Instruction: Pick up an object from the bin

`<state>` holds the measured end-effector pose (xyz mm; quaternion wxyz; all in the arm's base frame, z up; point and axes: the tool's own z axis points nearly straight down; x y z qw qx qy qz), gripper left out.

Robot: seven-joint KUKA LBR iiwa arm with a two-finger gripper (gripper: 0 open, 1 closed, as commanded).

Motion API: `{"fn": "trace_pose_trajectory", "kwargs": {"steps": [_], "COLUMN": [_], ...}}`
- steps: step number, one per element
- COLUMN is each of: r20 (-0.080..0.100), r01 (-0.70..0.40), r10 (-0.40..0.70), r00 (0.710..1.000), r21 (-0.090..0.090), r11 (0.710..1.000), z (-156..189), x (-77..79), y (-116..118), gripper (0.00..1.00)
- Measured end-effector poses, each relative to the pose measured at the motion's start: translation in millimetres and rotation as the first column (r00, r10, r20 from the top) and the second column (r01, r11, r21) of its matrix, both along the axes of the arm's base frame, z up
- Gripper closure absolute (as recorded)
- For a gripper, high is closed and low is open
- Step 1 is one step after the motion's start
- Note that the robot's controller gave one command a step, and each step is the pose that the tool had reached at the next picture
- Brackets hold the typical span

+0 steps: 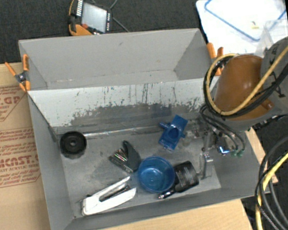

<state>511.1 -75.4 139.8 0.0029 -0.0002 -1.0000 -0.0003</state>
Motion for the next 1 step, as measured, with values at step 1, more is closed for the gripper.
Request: {"fn": "trace_pose_trajectory", "kwargs": {"steps": [1], "r20": [0.006], "r01": [-0.001], "r10": [0.001], "r00": [1.000], "r21": [-0.001], "r11": [1.000], "z": [3.1], "x": [1.7], "y": [0.3], "gripper": [0.00]}}
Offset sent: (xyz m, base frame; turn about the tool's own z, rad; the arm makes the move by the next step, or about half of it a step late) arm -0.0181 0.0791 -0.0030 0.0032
